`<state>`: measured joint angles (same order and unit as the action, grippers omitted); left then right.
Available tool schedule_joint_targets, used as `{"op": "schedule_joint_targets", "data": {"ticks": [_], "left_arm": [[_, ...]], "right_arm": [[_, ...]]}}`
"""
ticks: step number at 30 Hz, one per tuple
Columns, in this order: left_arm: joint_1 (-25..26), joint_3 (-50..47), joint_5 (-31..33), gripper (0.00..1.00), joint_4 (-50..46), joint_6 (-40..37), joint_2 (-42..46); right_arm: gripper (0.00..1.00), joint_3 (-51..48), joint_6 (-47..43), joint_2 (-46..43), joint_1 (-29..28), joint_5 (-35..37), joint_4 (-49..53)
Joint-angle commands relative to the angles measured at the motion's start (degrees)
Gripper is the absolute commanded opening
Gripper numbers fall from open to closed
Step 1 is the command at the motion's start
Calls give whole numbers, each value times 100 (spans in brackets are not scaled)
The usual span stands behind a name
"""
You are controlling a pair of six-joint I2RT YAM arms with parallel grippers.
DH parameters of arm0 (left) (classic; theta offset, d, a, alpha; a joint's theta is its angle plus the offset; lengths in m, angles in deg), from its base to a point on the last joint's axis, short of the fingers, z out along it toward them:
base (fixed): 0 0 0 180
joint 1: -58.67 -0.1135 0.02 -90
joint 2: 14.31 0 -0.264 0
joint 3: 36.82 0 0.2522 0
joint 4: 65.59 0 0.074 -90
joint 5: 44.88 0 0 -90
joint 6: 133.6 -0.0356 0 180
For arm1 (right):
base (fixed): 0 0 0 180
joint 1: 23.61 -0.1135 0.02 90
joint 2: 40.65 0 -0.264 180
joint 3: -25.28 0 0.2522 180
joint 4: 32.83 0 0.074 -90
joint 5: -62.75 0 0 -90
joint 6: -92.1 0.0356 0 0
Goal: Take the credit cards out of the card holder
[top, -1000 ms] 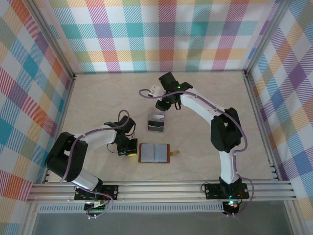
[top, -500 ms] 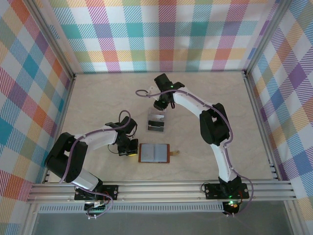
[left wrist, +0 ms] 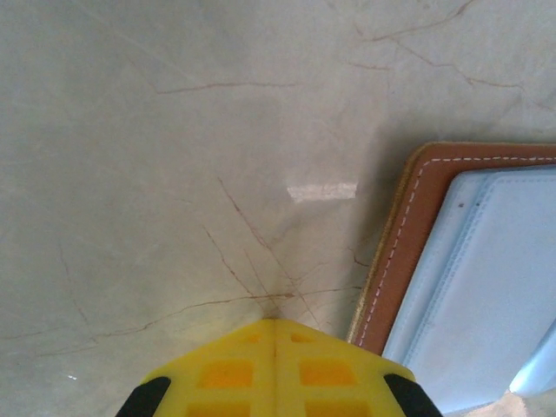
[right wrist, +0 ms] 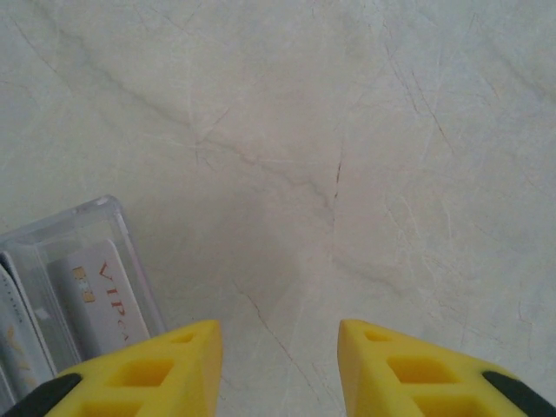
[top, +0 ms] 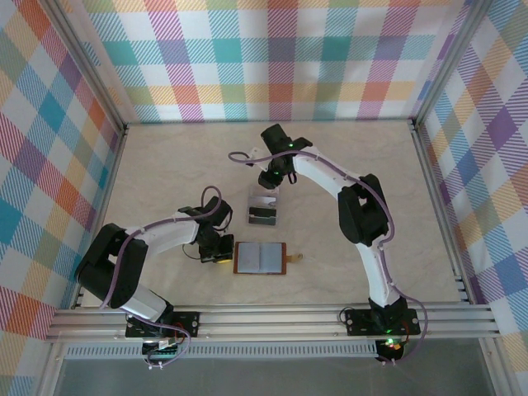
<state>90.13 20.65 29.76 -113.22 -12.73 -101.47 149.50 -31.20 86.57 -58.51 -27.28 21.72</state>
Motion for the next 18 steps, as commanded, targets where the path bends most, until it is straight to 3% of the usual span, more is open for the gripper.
{"op": "schedule_joint_targets", "data": {"ticks": [1, 9, 18], "left_arm": [[264, -156, -572, 1, 143, 93, -100], [265, -153, -539, 1, 125, 86, -83], [264, -182, -538, 1, 179, 92, -97]], "right_arm": [[41, -43, -58, -201, -25, -12, 250], [41, -234, 139, -435, -34, 533, -178], [41, -201, 19, -478, -78, -159, 333]]}}
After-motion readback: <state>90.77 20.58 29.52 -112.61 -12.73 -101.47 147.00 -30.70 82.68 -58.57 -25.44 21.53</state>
